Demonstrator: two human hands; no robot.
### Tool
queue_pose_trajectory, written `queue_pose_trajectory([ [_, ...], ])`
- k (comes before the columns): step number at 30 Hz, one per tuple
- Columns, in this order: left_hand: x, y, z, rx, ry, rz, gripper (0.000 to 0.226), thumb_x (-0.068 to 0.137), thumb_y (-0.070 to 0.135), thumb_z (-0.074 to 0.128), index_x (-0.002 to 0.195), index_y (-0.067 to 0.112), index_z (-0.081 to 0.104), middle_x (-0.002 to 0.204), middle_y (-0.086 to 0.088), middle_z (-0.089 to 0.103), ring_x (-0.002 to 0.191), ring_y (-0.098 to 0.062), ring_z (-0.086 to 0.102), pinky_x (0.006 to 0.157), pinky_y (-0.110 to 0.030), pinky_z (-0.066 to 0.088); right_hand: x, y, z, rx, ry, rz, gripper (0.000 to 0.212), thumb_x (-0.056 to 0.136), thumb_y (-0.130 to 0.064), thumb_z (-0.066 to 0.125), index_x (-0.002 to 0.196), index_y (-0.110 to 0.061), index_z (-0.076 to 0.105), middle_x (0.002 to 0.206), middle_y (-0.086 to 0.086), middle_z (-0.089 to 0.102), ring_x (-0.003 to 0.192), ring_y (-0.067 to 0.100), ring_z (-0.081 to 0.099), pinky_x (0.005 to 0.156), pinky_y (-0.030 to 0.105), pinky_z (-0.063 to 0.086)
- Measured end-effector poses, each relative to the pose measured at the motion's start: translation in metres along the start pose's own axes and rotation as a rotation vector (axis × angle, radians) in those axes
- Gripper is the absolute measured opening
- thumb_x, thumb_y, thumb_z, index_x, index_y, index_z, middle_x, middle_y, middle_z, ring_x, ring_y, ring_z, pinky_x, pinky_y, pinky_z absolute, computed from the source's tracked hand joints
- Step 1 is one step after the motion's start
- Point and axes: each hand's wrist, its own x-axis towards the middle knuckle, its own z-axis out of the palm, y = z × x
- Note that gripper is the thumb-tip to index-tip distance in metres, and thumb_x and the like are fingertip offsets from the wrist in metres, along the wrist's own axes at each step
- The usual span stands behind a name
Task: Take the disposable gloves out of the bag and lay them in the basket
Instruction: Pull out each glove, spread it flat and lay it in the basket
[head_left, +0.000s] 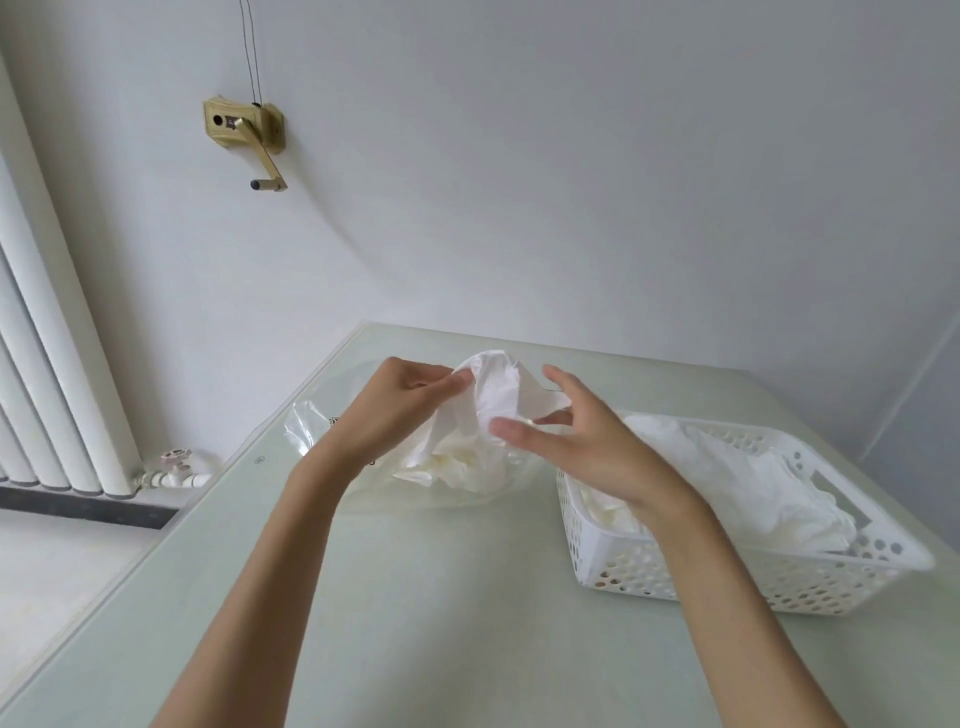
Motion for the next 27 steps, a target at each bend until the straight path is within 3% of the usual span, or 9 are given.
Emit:
queue_pose_trajectory([
  [3, -0.001, 0.0, 0.0, -0.053, 0.002, -0.016, 0.027, 0.096, 0.021, 0.052, 0.079, 0.01, 0.07, 0.07, 0.005, 0.065, 0.065, -0.006, 0.057, 0.069, -0.019, 0.043, 0.007, 0.006, 0.016, -0.103, 0.166, -0.168, 0.059, 0.077, -0.045, 0.074, 0.129, -0.026, 0.054, 0.121, -0.016, 0.059, 0.112, 0.004, 0.053, 0.088, 0.021, 0.039],
  [5, 0.0, 0.0, -0.001, -0.067, -0.008, -0.015, 0.028, 0.097, 0.023, 0.051, 0.077, 0.011, 0.066, 0.067, 0.004, 0.062, 0.065, -0.01, 0.056, 0.069, -0.022, 0.043, 0.009, 0.004, 0.019, -0.006, 0.246, -0.269, 0.022, 0.085, -0.035, 0.068, 0.098, -0.017, 0.069, 0.088, -0.016, 0.068, 0.084, 0.0, 0.06, 0.072, 0.019, 0.04],
  [7, -0.001, 0.001, 0.0, 0.03, -0.072, -0.004, 0.031, 0.099, 0.029, 0.048, 0.076, 0.015, 0.064, 0.064, 0.008, 0.062, 0.064, -0.009, 0.057, 0.064, -0.017, 0.042, 0.009, -0.002, 0.014, 0.257, 0.314, -0.25, 0.019, 0.091, -0.025, 0.063, 0.082, -0.008, 0.064, 0.07, -0.007, 0.062, 0.063, 0.003, 0.056, 0.059, 0.02, 0.042],
  [13, -0.004, 0.023, 0.011, -0.177, -0.166, -0.127, 0.064, 0.085, 0.068, 0.021, 0.109, 0.026, 0.064, 0.099, 0.002, 0.073, 0.09, -0.012, 0.069, 0.079, -0.025, 0.053, 0.001, -0.003, -0.006, 0.603, 0.171, -0.077, 0.013, 0.093, -0.024, 0.06, 0.091, -0.014, 0.068, 0.08, 0.002, 0.069, 0.073, 0.012, 0.065, 0.064, 0.023, 0.051],
  [15, -0.008, 0.032, 0.014, -0.192, -0.222, -0.124, 0.056, 0.081, 0.067, 0.037, 0.117, 0.03, 0.059, 0.095, 0.004, 0.074, 0.088, -0.012, 0.07, 0.074, -0.024, 0.056, -0.003, -0.001, -0.012, 0.679, 0.151, -0.054, 0.015, 0.094, -0.026, 0.058, 0.094, -0.016, 0.069, 0.082, 0.0, 0.07, 0.075, 0.012, 0.065, 0.066, 0.023, 0.051],
  [17, -0.014, 0.037, 0.02, -0.162, -0.208, -0.069, 0.039, 0.087, 0.041, 0.061, 0.122, 0.027, 0.056, 0.084, 0.0, 0.074, 0.079, -0.012, 0.069, 0.068, -0.022, 0.055, -0.007, 0.004, -0.024, 0.74, 0.113, -0.018, 0.02, 0.094, -0.032, 0.056, 0.1, -0.016, 0.068, 0.087, 0.001, 0.07, 0.076, 0.012, 0.065, 0.064, 0.023, 0.051],
  [21, -0.01, 0.058, 0.04, -0.389, -0.041, -0.112, 0.022, 0.089, 0.012, 0.064, 0.107, 0.023, 0.068, 0.085, -0.014, 0.066, 0.069, -0.015, 0.06, 0.059, -0.017, 0.052, -0.016, 0.019, -0.051, 0.399, 0.192, 0.073, 0.073, 0.076, -0.066, 0.06, 0.133, -0.022, 0.047, 0.126, 0.001, 0.06, 0.11, 0.013, 0.061, 0.081, 0.026, 0.052],
  [24, 0.002, 0.076, 0.057, -0.433, -0.021, -0.149, 0.014, 0.089, 0.012, 0.063, 0.098, 0.016, 0.074, 0.093, -0.007, 0.071, 0.075, -0.012, 0.066, 0.06, -0.015, 0.053, -0.04, 0.023, -0.071, 0.137, 0.354, -0.164, 0.086, 0.064, -0.067, 0.068, 0.136, -0.039, 0.03, 0.138, -0.014, 0.037, 0.127, 0.002, 0.037, 0.095, 0.015, 0.035],
  [27, 0.011, 0.092, 0.072, -0.359, -0.111, -0.134, 0.02, 0.089, 0.017, 0.065, 0.106, 0.011, 0.072, 0.1, -0.003, 0.074, 0.086, -0.01, 0.071, 0.068, -0.017, 0.056, -0.06, 0.017, -0.076, -0.204, 0.213, -0.39, 0.089, 0.062, -0.045, 0.085, 0.132, -0.045, 0.03, 0.134, -0.03, 0.025, 0.126, -0.012, 0.022, 0.093, 0.002, 0.028],
])
